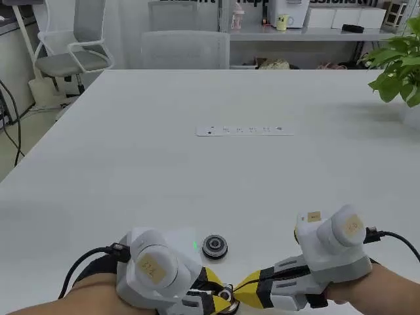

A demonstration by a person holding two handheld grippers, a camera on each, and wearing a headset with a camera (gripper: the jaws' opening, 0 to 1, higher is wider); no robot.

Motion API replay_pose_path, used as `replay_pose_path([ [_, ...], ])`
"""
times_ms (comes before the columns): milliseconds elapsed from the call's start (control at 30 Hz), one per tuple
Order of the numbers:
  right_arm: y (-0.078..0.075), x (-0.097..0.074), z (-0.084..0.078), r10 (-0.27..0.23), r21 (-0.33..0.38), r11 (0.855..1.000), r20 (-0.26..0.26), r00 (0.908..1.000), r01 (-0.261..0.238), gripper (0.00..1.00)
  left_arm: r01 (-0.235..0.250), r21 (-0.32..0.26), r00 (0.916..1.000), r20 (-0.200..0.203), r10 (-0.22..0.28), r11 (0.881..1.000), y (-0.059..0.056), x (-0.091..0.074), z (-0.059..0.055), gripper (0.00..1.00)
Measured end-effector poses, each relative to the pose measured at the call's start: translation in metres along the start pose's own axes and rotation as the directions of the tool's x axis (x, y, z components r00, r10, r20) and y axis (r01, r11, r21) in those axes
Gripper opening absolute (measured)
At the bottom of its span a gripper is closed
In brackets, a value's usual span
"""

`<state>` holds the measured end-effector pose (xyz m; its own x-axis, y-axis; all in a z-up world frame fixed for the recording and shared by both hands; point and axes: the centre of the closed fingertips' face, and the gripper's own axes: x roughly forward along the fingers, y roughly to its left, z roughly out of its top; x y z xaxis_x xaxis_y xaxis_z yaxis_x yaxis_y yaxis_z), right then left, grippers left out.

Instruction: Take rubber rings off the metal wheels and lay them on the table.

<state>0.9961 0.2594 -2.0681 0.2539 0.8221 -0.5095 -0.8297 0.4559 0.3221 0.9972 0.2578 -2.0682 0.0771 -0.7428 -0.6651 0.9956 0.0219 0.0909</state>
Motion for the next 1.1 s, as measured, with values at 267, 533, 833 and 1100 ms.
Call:
replay_pose_path([
  [267, 0.025, 0.006, 0.013, 0.109, -0.006, 0.994, 0.053, 0.9926, -0.109, 0.00, 0.004, 0.003, 1.0000, 0.001, -0.004, 1.000, -0.001, 0.000, 0.001, 0.08],
  [533, 0.010, 0.002, 0.007, 0.024, -0.065, 0.998, 0.022, 0.9995, -0.023, 0.00, 0.005, 0.002, 0.9999, 0.010, -0.005, 1.000, -0.002, 0.000, 0.001, 0.08],
  [833, 0.006, -0.001, 0.002, 0.016, -0.066, 0.998, 0.012, 0.9998, -0.015, 0.00, 0.005, 0.030, 0.9999, 0.015, -0.006, 1.000, -0.002, 0.000, 0.003, 0.08],
  [1100, 0.006, -0.003, 0.002, 0.016, -0.055, 0.998, 0.023, 0.9996, -0.015, 0.00, 0.018, 0.039, 0.9998, 0.006, -0.018, 0.999, -0.002, -0.002, 0.003, 0.11],
])
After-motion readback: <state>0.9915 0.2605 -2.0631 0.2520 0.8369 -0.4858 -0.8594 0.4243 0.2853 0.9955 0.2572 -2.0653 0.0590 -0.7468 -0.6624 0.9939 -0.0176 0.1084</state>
